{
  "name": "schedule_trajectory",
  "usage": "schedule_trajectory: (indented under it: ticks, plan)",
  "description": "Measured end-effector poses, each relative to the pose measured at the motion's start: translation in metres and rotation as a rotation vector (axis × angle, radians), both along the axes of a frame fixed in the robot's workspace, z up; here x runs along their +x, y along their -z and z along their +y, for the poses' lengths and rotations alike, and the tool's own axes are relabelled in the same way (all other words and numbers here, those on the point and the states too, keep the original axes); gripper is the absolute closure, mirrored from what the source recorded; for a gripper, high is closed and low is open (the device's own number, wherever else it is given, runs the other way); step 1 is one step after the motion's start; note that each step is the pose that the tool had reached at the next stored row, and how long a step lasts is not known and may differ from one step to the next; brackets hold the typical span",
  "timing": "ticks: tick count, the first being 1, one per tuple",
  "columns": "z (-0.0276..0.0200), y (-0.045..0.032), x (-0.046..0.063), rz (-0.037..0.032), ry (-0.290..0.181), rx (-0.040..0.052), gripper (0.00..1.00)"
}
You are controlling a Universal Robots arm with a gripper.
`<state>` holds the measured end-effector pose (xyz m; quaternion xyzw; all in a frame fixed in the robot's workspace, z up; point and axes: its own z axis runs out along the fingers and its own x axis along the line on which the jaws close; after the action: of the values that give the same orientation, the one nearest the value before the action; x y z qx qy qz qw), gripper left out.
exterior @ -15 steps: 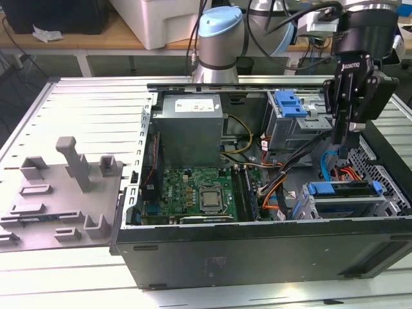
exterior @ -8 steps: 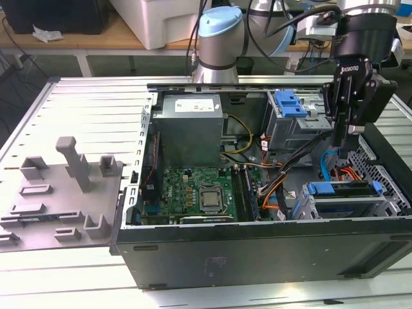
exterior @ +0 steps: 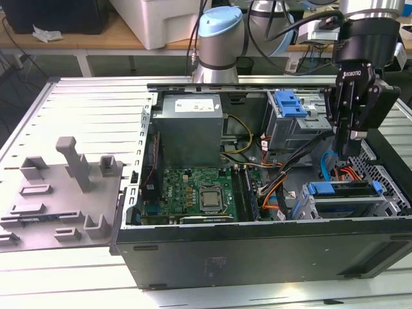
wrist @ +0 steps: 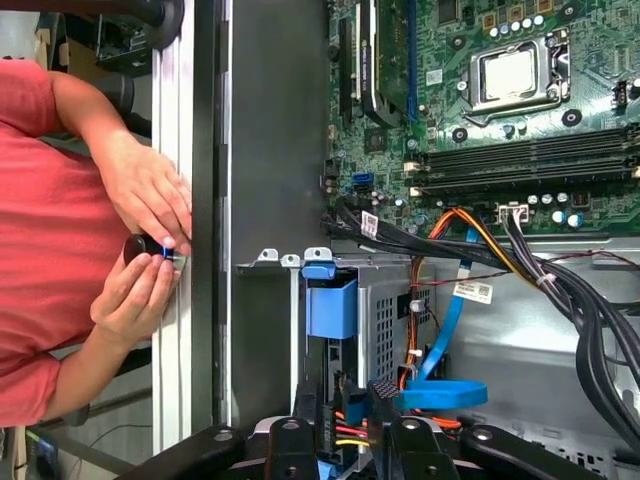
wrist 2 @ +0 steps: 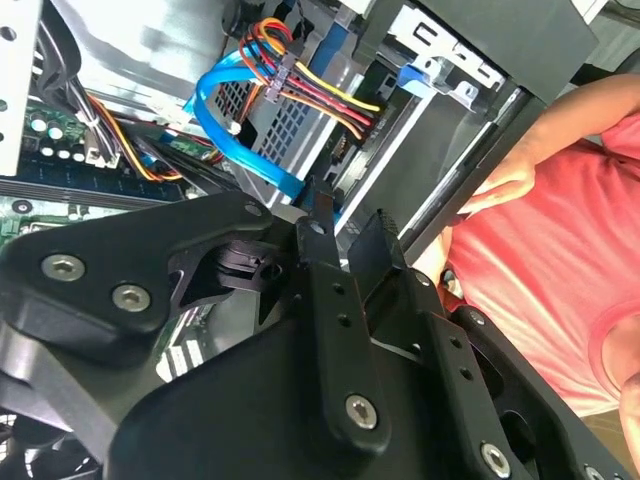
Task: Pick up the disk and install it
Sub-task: 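Insert the second disk wire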
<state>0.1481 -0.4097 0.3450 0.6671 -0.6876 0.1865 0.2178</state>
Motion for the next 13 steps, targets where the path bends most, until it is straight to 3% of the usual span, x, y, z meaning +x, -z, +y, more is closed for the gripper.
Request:
schedule_trajectory:
  ticks: [9, 13]
  plan:
    - [0.0000, 0.0047, 0.0000, 0.0000, 0.000, 0.0056, 0.66]
    - [-0.0004, 0.0050, 0.0000, -0.0002, 0.000, 0.0357, 0.66]
